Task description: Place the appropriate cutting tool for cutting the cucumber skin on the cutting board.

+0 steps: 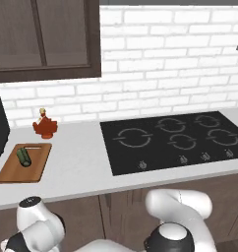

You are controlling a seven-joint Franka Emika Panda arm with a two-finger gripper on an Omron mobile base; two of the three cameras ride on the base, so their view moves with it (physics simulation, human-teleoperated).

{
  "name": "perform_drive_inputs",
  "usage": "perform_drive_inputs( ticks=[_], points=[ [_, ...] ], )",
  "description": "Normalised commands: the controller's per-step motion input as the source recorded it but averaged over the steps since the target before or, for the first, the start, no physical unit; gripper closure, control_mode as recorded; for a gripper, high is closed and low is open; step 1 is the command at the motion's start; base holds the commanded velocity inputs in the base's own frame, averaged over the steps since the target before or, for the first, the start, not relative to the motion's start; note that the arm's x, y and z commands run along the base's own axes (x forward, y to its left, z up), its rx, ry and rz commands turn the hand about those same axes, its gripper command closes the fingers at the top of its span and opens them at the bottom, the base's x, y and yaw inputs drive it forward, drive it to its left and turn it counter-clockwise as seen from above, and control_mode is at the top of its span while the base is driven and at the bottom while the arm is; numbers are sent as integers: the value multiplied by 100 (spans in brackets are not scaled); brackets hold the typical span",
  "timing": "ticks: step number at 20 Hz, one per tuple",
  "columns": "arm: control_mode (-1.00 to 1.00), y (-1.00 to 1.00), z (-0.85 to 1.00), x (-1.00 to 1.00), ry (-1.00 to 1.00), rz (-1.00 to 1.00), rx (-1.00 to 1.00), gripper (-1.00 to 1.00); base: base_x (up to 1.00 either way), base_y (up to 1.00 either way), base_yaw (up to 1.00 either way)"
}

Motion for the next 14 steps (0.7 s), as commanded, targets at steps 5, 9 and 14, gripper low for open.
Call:
perform_drive_inputs(
  ticks=[5, 9, 14],
  points=[
    [-100, 85, -5, 29, 1, -6, -3, -100, 0, 0, 0],
    [-100, 29, -7, 6, 0, -4, -7, -100, 0, 0, 0],
    [-100, 0, -33, 0, 0, -3, -9, -100, 0, 0, 0]
  ],
)
